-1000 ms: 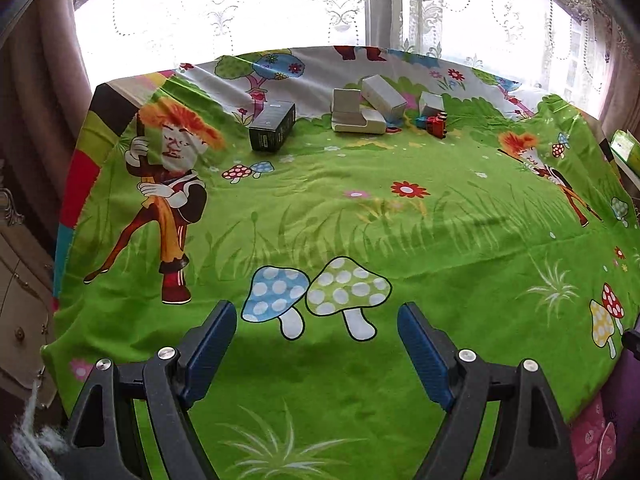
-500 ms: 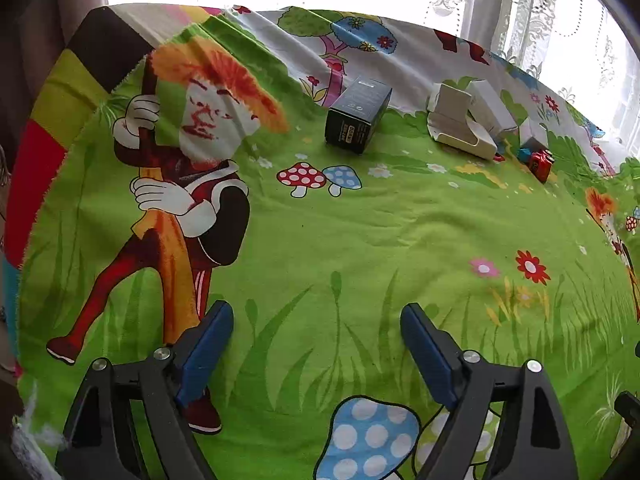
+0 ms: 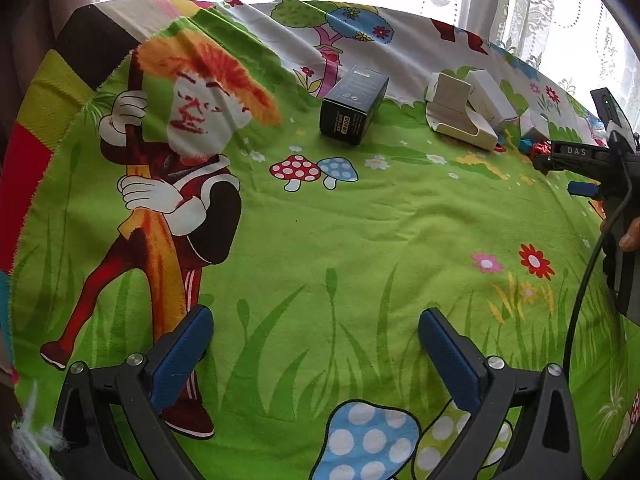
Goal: Organize rigid objects
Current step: 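Grasp the red toy truck with the right gripper while the left gripper grasps the dark box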
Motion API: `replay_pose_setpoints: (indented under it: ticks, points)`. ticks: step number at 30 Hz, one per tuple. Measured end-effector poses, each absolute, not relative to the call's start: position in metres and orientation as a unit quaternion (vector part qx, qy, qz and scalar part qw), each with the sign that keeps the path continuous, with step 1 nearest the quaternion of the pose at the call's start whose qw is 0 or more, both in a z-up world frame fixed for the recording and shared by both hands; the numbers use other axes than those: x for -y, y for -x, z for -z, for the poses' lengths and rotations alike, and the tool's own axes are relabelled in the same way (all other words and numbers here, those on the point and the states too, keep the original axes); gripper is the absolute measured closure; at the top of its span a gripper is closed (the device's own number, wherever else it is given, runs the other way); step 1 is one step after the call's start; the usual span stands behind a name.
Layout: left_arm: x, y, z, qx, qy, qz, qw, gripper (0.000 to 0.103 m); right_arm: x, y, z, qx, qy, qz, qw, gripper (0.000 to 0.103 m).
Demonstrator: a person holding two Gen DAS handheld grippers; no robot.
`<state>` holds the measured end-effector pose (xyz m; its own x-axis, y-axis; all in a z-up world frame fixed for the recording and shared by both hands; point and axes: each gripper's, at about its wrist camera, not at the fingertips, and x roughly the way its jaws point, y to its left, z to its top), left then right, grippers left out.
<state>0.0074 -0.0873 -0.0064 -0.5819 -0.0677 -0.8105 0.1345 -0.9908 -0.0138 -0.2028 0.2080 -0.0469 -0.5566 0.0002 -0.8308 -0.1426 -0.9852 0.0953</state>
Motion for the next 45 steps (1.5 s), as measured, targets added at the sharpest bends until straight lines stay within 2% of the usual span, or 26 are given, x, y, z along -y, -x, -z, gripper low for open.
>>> replay_pose_setpoints:
  ticks: [6, 7, 9, 15, 21, 26, 29, 32, 39, 43, 44, 45]
  points:
    - [0.087, -0.007, 0.006, -0.037, -0.454, 0.888, 0.056, 0.0, -0.194, 0.247, 0.052, -0.033, 0.472, -0.878, 0.074, 0.015]
    - [0.087, -0.006, 0.006, -0.037, -0.454, 0.888, 0.056, 0.0, -0.193, 0.242, 0.05, -0.027, 0.466, -0.882, 0.067, 0.027]
    - [0.088, -0.006, 0.006, -0.037, -0.454, 0.888, 0.055, 0.0, -0.186, 0.226, 0.045, 0.004, 0.452, -0.891, 0.03, 0.067]
    - [0.088, -0.006, 0.006, -0.037, -0.454, 0.888, 0.056, 0.0, -0.198, 0.139, 0.035, 0.026, 0.439, -0.897, -0.056, 0.067]
    - [0.089, -0.005, 0.006, -0.036, -0.455, 0.888, 0.055, 0.0, -0.214, 0.069, 0.041, 0.022, 0.433, -0.898, -0.073, 0.067]
    - [0.088, -0.001, 0.005, -0.04, -0.474, 0.877, 0.07, 0.0, -0.21, 0.058, 0.044, 0.027, 0.424, -0.903, -0.071, 0.066]
    - [0.086, 0.03, 0.002, -0.031, -0.522, 0.85, 0.053, 0.0, -0.205, 0.057, 0.045, 0.043, 0.425, -0.902, -0.068, 0.066]
    - [0.087, 0.065, -0.008, -0.029, -0.509, 0.857, 0.077, 0.0, -0.207, 0.056, 0.045, 0.04, 0.425, -0.902, -0.069, 0.066]
    - [0.074, 0.153, -0.018, 0.03, -0.472, 0.875, 0.102, 0.0, -0.208, 0.056, 0.046, 0.035, 0.425, -0.902, -0.071, 0.066]
    - [0.05, 0.186, -0.013, 0.114, -0.456, 0.876, 0.108, 0.0, -0.208, 0.056, 0.046, 0.035, 0.425, -0.901, -0.072, 0.066]
    - [0.049, 0.191, -0.007, 0.124, -0.466, 0.869, 0.108, 0.007, -0.208, 0.056, 0.046, 0.033, 0.426, -0.901, -0.072, 0.065]
    - [0.05, 0.192, 0.0, 0.118, -0.476, 0.866, 0.099, 0.039, -0.208, 0.056, 0.046, 0.033, 0.425, -0.902, -0.072, 0.065]
